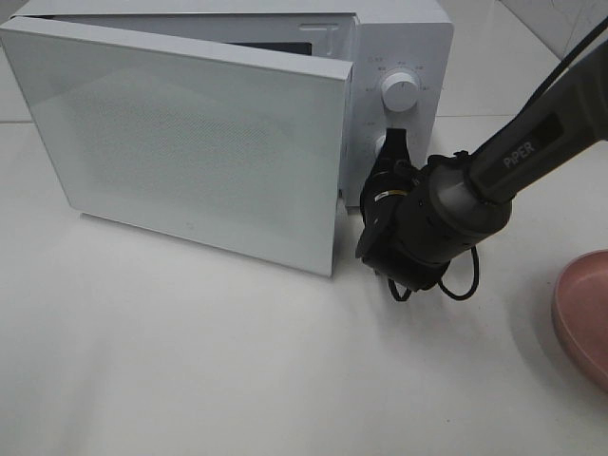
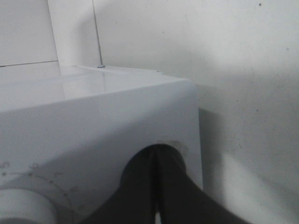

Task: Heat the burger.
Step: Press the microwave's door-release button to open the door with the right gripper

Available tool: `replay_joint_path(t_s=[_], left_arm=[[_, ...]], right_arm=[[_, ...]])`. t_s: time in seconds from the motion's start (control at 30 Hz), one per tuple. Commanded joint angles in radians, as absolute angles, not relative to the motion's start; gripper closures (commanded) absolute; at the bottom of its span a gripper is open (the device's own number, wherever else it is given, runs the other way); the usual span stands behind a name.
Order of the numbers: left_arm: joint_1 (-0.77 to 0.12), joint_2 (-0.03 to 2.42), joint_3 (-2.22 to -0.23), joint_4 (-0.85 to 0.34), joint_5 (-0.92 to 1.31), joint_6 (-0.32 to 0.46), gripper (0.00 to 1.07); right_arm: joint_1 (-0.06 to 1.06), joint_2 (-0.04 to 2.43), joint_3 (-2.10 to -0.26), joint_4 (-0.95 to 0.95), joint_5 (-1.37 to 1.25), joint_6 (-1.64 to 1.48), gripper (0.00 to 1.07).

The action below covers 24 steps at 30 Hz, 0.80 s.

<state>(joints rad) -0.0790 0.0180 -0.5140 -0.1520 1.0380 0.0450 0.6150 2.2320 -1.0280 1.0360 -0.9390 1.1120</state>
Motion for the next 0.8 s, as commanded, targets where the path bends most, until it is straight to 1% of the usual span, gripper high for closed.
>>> replay_joint_path(t_s=[0.03, 0.4, 0.43, 0.67, 0.8], left_arm=[[-0.084, 0.019, -0.512, -0.155, 1.032, 0.042, 0.06], [-0.084, 0.019, -0.512, -0.155, 1.032, 0.042, 0.06], [-0.084, 0.019, -0.512, -0.155, 1.032, 0.042, 0.06], [-0.084, 0.019, -0.512, -0.155, 1.032, 0.042, 0.06], [-0.084, 0.019, -0.512, -0.155, 1.032, 0.042, 0.06]], right_arm=[[0.568, 2.214, -1.102, 0.918, -1.128, 1.081, 1.07], [0.572, 2.209, -1.098, 0.917, -1.101, 1.079, 1.07], [0.572, 2.198, -1.088, 0.918, -1.056, 1.079, 1.07], [0.588, 2.165, -1.042, 0.929, -1.025, 1.062, 1.07], [0.599, 2.140, -1.000, 0.938, -0.939, 1.034, 1.07]])
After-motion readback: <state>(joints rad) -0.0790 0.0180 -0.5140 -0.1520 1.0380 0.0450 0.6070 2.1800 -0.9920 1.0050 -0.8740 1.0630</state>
